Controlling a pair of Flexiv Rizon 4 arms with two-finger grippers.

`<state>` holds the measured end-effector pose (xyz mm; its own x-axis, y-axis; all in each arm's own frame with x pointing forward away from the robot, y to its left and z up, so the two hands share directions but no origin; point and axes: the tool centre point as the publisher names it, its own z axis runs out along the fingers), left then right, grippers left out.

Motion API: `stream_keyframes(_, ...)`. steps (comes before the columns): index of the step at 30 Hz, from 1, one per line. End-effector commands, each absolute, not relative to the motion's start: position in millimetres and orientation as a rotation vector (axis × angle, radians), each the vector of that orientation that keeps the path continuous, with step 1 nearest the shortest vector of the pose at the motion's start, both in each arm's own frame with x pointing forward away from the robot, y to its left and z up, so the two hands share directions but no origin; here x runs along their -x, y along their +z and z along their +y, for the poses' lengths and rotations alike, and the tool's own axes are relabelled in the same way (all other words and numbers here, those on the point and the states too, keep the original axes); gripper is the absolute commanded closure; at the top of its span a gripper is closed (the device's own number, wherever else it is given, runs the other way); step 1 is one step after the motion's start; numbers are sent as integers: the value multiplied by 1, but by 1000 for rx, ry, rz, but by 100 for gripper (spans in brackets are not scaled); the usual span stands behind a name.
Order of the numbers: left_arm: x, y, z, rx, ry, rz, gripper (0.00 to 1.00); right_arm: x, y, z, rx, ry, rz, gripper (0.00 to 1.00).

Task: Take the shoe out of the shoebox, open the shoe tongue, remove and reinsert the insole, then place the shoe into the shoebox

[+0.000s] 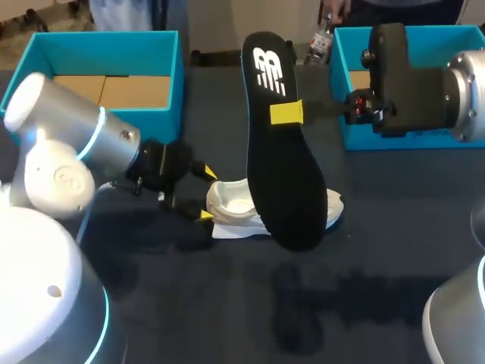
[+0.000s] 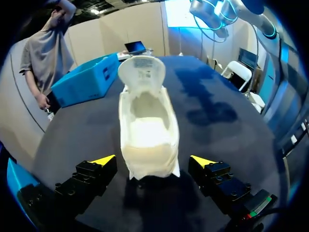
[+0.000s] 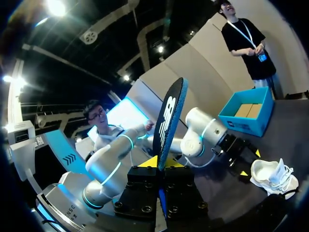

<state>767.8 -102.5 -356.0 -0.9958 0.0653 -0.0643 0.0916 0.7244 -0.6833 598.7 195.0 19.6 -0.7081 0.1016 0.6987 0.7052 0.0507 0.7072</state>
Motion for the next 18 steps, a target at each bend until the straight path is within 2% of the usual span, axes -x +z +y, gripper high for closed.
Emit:
stream_keyframes(1, -773, -343, -103, -175, -830, 3052, 0, -599, 19, 198, 811, -1700, -1868, 100)
stream_keyframes(5, -773, -338, -99, -171, -677, 3063, 0, -599, 19, 198, 811, -1700, -1868, 100)
stream_keyframes(18, -773, -338, -99, -171, -677, 3063, 0, -599, 19, 198, 811, -1700, -1868, 100)
